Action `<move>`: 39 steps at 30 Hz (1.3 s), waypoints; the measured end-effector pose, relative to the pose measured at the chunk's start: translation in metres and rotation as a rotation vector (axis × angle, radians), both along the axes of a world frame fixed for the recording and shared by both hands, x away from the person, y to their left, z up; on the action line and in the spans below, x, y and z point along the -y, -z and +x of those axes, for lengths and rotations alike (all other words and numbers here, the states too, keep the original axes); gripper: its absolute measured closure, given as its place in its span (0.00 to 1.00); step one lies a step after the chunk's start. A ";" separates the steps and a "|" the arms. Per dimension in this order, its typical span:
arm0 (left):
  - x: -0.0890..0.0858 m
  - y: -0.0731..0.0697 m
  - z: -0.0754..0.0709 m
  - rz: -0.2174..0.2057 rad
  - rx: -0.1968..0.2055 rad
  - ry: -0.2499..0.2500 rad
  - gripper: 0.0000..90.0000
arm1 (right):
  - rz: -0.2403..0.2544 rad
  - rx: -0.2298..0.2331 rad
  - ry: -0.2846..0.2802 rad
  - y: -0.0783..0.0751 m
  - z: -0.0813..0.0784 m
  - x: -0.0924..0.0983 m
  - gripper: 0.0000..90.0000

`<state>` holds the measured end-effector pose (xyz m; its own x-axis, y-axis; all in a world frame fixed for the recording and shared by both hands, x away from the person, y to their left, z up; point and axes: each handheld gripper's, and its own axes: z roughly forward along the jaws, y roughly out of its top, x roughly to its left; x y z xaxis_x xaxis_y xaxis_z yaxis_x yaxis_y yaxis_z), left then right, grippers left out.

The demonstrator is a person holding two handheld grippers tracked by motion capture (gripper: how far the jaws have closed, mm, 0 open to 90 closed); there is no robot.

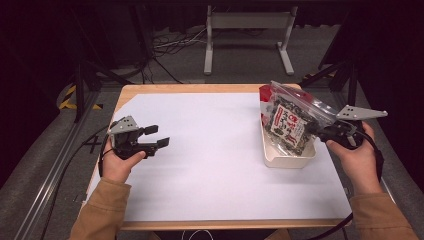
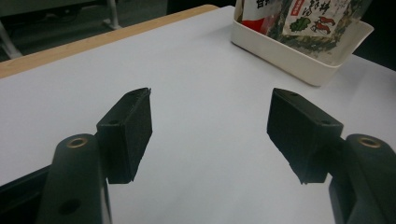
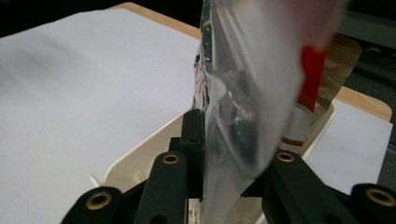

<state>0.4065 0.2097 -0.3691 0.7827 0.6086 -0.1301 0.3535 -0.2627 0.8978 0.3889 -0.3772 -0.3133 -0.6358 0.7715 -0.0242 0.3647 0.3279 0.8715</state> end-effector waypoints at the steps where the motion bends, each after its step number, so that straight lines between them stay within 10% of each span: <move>1: 0.000 0.001 0.000 -0.002 0.001 -0.002 0.35 | 0.017 0.007 0.002 0.001 0.000 0.001 0.84; 15: -0.011 0.010 -0.022 0.016 -0.006 0.007 0.35 | 0.152 0.149 0.140 0.005 -0.019 0.017 0.37; 39: -0.008 0.011 -0.066 0.048 0.070 0.074 0.34 | 0.089 0.114 -0.078 0.061 -0.075 -0.011 0.36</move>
